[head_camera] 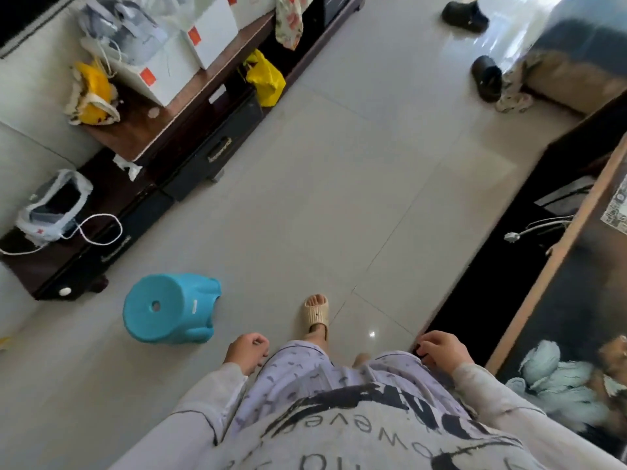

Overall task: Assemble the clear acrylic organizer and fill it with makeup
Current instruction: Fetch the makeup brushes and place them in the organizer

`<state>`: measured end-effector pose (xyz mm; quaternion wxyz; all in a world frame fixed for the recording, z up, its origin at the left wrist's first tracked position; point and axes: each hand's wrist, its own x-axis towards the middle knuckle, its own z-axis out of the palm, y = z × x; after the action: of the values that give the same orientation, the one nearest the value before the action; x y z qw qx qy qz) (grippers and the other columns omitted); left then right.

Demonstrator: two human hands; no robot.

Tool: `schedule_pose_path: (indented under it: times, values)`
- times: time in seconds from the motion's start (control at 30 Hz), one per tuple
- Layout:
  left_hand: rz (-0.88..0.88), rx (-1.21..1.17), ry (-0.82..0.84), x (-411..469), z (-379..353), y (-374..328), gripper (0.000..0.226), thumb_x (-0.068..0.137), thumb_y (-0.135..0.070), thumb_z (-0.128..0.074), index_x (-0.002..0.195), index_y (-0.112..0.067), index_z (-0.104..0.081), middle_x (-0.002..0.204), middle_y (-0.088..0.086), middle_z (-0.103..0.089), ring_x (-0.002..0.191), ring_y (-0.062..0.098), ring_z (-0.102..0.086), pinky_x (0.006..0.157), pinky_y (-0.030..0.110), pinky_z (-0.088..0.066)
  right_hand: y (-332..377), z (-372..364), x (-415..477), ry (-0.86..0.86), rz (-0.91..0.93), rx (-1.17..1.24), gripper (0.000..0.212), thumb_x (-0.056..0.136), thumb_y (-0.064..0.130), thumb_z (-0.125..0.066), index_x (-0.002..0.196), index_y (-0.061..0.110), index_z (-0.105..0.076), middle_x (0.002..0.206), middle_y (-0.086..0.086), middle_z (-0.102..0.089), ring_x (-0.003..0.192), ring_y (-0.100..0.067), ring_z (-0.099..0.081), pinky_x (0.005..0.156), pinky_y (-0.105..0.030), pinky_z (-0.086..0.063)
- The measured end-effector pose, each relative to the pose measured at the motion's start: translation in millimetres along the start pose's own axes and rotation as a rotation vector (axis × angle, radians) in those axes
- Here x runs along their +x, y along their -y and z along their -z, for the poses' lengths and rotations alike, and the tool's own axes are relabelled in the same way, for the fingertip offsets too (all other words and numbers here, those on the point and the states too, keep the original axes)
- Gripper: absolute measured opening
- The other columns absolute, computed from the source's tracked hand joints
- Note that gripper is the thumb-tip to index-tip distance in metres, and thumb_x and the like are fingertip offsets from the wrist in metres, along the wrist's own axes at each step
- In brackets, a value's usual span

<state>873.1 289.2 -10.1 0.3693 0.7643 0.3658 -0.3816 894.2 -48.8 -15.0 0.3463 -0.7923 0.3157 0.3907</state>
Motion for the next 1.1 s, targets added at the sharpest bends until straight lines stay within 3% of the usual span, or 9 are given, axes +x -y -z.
schedule_pose_path:
  times: [0.1,0.2,0.27,0.37,0.5,0.67,0.83,0.97,1.1]
  values:
    - [-0.072,0.093,0.037,31,24,-58,0.033,0.089,-0.003,-0.044,0.06,-0.018,-0.048,0.06,0.003,-0.052,0.048,0.016,-0.043,0.042,0.018,-0.032,11,0,7,-0.061,-0.077,0.119,0.023,0.087,-0.003,-0.048,0.103,-0.01,-0.063,0.082,-0.016,-0.063,0.06,-0.02,-0.053,0.055,-0.019,-0.046]
    - [-0.149,0.168,0.071,52,33,-116,0.034,0.088,-0.001,-0.045,0.059,-0.018,-0.047,0.059,0.003,-0.051,0.048,0.016,-0.042,0.046,0.019,-0.031,21,2,9,-0.085,-0.129,0.124,0.022,0.088,0.005,-0.052,0.103,-0.001,-0.067,0.103,-0.016,-0.067,0.092,-0.027,-0.06,0.08,-0.024,-0.043]
    - [-0.182,0.194,0.097,62,32,-151,0.033,0.087,0.0,-0.047,0.06,-0.019,-0.048,0.059,0.002,-0.052,0.043,0.012,-0.045,0.044,0.019,-0.031,24,5,13,-0.104,-0.165,0.171,0.021,0.088,0.008,-0.053,0.1,0.002,-0.068,0.109,-0.015,-0.068,0.104,-0.029,-0.058,0.082,-0.027,-0.04]
    - [-0.239,0.244,0.149,74,28,-200,0.032,0.086,0.001,-0.047,0.061,-0.019,-0.05,0.06,0.002,-0.053,0.035,0.005,-0.046,0.037,0.013,-0.032,31,15,21,-0.161,-0.239,0.27,0.02,0.087,0.006,-0.052,0.097,0.003,-0.069,0.107,-0.014,-0.068,0.103,-0.029,-0.058,0.078,-0.025,-0.036]
    - [-0.265,0.315,0.194,93,15,-257,0.029,0.086,0.003,-0.046,0.065,-0.016,-0.051,0.061,0.002,-0.053,0.046,0.013,-0.044,0.035,0.013,-0.031,44,41,44,-0.181,-0.321,0.4,0.023,0.085,0.002,-0.051,0.1,-0.002,-0.067,0.093,-0.016,-0.069,0.085,-0.025,-0.058,0.079,-0.026,-0.041]
    - [-0.234,0.378,0.163,114,-5,-325,0.032,0.086,0.002,-0.045,0.062,-0.017,-0.05,0.06,0.001,-0.053,0.041,0.01,-0.046,0.042,0.018,-0.032,67,115,94,-0.181,-0.285,0.352,0.023,0.086,0.004,-0.052,0.102,0.0,-0.067,0.108,-0.016,-0.068,0.105,-0.03,-0.059,0.091,-0.031,-0.043]
    - [-0.186,0.477,0.158,115,-31,-386,0.029,0.086,-0.002,-0.048,0.061,-0.016,-0.052,0.06,0.002,-0.053,0.032,0.0,-0.047,0.034,0.011,-0.034,92,216,142,-0.173,-0.257,0.506,0.023,0.09,-0.002,-0.044,0.105,-0.009,-0.06,0.078,-0.015,-0.06,0.056,-0.018,-0.05,0.054,-0.028,-0.042]
    - [-0.253,0.563,0.16,116,-53,-444,0.011,0.087,-0.011,-0.053,0.079,-0.013,-0.061,0.082,0.004,-0.058,0.08,0.016,-0.051,0.07,0.019,-0.035,111,278,167,-0.182,-0.216,0.478,0.022,0.089,-0.002,-0.044,0.104,-0.008,-0.059,0.085,-0.017,-0.059,0.053,-0.014,-0.046,0.049,-0.024,-0.036]
    - [-0.241,0.503,0.182,129,-69,-506,0.031,0.086,-0.001,-0.049,0.059,-0.018,-0.052,0.062,0.005,-0.054,0.057,0.021,-0.047,0.066,0.025,-0.038,123,321,187,-0.189,-0.213,0.537,0.024,0.088,-0.003,-0.043,0.104,-0.006,-0.06,0.086,-0.017,-0.06,0.056,-0.017,-0.048,0.051,-0.025,-0.038]
